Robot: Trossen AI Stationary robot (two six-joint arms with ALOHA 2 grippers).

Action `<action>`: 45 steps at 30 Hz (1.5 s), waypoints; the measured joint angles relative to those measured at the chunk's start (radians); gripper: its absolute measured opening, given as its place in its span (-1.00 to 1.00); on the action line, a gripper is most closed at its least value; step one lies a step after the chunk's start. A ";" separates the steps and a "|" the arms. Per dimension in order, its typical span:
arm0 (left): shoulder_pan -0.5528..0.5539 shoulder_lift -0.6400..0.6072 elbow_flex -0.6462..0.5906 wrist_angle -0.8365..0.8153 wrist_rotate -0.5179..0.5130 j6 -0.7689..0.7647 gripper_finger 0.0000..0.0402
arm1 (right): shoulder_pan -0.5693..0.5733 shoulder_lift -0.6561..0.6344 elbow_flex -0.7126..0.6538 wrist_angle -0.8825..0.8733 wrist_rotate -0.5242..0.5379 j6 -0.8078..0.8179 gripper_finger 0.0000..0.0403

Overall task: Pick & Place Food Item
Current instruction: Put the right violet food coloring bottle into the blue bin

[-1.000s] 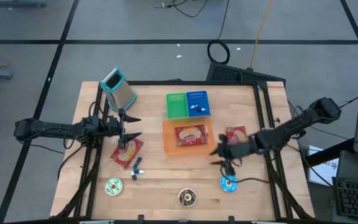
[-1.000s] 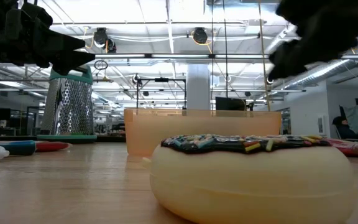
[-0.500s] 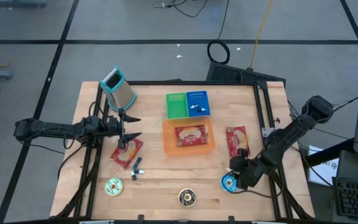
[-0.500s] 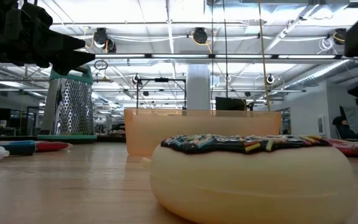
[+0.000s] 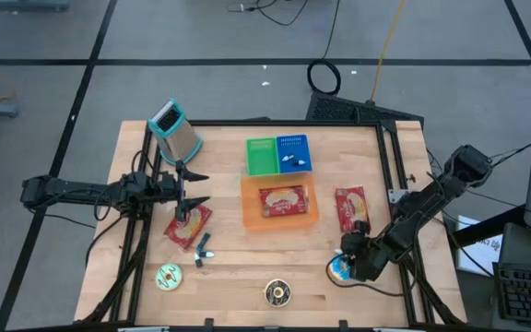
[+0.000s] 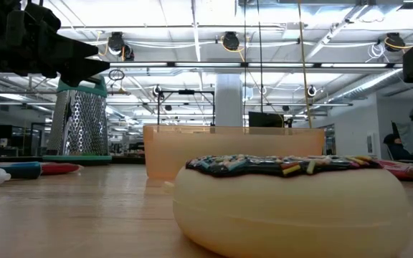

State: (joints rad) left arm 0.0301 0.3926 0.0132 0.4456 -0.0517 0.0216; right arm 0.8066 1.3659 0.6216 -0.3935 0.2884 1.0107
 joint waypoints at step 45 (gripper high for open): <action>0.000 0.000 0.000 0.000 0.000 0.000 0.52 | -0.048 -0.101 -0.107 0.024 -0.080 -0.001 -0.43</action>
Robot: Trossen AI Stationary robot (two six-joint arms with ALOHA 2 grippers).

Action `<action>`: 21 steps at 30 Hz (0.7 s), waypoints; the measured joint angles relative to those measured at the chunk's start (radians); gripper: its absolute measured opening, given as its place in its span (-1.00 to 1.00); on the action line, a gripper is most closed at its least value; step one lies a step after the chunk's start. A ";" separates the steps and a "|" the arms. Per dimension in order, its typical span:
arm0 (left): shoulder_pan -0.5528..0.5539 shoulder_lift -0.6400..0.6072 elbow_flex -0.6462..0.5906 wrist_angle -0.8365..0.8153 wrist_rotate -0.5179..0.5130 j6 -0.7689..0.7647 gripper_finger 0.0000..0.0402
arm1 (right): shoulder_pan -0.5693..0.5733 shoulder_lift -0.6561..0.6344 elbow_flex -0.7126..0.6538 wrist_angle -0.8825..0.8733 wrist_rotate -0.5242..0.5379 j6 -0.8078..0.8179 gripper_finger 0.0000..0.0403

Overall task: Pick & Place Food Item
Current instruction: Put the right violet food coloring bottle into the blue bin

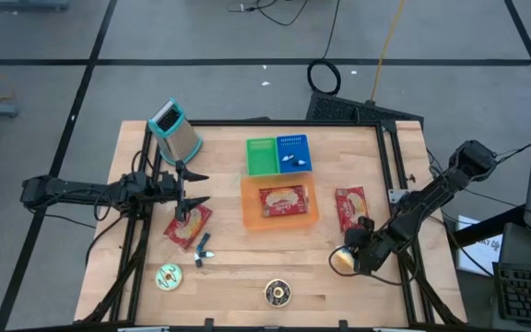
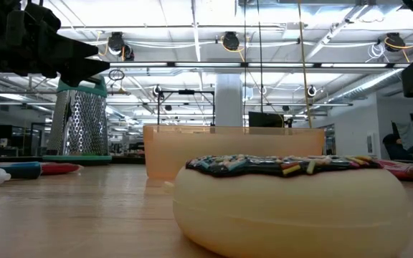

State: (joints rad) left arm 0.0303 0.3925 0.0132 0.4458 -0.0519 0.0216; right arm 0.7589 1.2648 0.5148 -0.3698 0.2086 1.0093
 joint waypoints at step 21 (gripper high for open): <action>0.000 0.000 0.000 0.000 0.000 0.000 0.52 | -0.023 0.000 -0.003 0.135 -0.057 -0.034 -0.43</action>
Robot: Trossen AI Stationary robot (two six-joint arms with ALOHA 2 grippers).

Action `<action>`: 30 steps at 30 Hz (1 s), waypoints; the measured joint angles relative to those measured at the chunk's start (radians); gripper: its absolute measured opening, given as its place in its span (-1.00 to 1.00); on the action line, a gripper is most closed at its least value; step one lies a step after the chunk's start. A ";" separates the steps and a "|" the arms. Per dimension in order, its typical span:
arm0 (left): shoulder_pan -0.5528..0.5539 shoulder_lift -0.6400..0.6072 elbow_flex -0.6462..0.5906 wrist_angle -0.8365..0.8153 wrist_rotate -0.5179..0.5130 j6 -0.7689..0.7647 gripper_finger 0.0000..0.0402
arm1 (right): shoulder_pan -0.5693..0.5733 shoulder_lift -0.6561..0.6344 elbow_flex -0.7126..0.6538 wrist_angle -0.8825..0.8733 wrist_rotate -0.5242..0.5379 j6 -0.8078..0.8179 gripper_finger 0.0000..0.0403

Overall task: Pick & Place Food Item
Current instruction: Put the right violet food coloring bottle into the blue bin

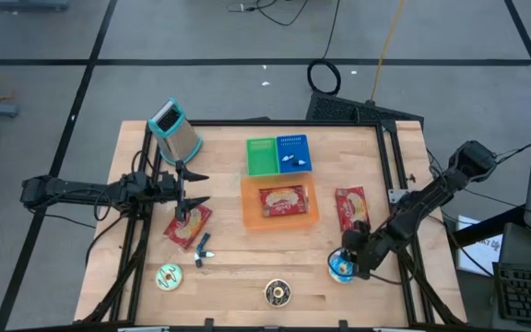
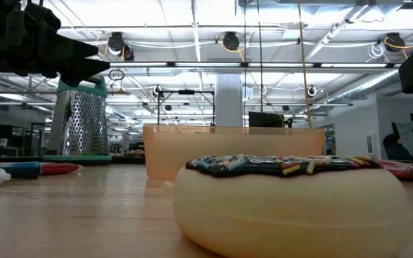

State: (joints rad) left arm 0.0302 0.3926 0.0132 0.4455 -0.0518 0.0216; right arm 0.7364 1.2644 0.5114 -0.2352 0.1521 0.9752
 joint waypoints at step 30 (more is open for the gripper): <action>0.000 0.000 0.000 0.000 0.000 0.000 0.52 | -0.104 0.000 0.002 0.061 -0.102 -0.202 -0.43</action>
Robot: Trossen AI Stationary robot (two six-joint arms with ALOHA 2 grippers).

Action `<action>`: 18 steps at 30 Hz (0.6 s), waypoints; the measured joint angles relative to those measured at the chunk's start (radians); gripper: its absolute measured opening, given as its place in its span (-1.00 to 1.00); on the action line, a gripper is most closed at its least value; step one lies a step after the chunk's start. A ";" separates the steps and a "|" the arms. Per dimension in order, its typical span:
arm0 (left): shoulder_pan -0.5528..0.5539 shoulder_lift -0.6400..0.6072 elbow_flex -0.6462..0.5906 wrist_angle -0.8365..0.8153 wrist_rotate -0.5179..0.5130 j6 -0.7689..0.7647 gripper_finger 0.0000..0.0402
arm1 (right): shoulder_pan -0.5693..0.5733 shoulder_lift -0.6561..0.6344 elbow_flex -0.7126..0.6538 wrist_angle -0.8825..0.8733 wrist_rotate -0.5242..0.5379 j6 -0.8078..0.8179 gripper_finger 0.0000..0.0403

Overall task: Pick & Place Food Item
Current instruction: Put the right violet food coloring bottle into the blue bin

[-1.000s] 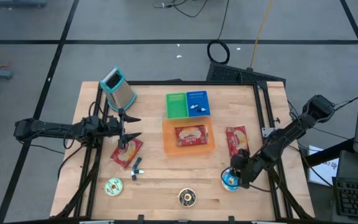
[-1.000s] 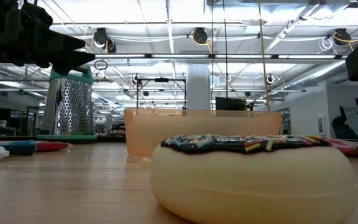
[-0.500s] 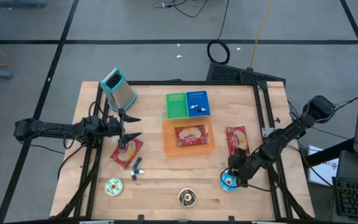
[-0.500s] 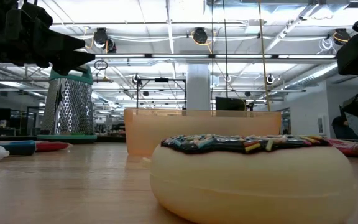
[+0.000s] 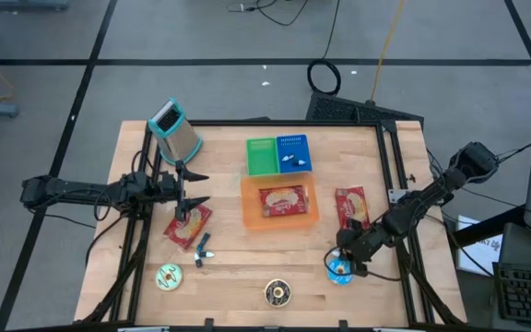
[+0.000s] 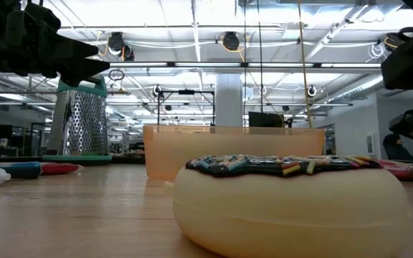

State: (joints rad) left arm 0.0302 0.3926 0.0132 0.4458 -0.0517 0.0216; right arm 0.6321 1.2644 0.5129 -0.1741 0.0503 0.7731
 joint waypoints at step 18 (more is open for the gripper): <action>0.000 0.000 0.000 0.000 0.000 0.000 0.52 | -0.003 0.000 -0.001 -0.088 0.072 -0.009 -0.43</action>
State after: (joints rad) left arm 0.0303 0.3927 0.0132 0.4457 -0.0517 0.0216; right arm 0.6295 1.2648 0.5114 -0.2624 0.1222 0.7636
